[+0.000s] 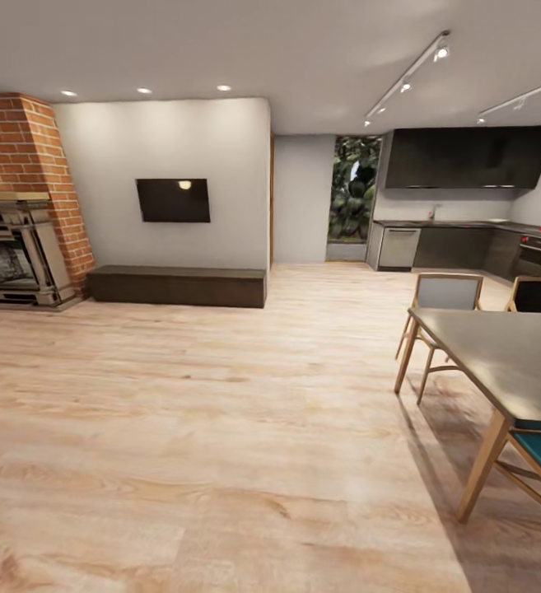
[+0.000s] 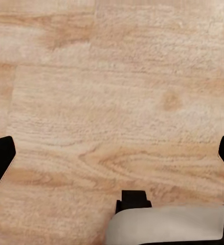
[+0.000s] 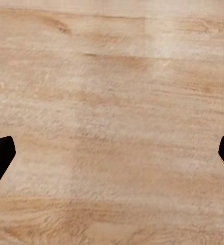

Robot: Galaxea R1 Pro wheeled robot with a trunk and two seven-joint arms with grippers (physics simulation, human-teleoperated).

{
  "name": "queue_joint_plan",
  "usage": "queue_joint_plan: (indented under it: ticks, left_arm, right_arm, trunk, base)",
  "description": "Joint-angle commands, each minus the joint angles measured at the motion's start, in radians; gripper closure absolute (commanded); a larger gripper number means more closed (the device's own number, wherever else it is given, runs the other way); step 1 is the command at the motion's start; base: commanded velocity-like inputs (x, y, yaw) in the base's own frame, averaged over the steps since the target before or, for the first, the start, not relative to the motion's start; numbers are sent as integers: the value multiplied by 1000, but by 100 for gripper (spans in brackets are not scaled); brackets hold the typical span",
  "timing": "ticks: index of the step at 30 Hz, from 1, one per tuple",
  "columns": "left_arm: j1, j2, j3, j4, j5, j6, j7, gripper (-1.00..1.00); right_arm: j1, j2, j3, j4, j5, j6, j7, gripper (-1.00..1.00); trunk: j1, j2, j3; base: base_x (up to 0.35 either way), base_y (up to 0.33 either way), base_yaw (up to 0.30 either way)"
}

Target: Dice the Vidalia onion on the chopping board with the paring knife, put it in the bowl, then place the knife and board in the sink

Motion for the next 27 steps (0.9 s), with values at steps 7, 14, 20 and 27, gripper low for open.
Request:
queue_joint_plan:
  ticks: [7, 14, 20, 27]
  left_arm:
    - [0, 0, 0, -1, 1, -2, -1, -100]
    - [0, 0, 0, -1, 1, -2, -1, -100]
    - [0, 0, 0, 0, 1, -2, -1, -100]
    - [0, 0, 0, 1, 1, -2, -1, -100]
  right_arm:
    - [0, 0, 0, -1, 0, -2, 0, -100]
    - [0, 1, 0, -1, 0, -2, 0, -100]
    - [0, 2, 0, -1, 0, -2, 0, -100]
    - [0, 2, 0, -1, 0, -2, 0, -100]
  trunk:
    - [1, 0, -1]
    - [1, 0, -1]
    - [1, 0, -1]
    - [1, 0, -1]
  base:
    - [317, 0, -176]
    - [317, 0, -152]
    - [317, 0, -15]
    - [317, 0, -1]
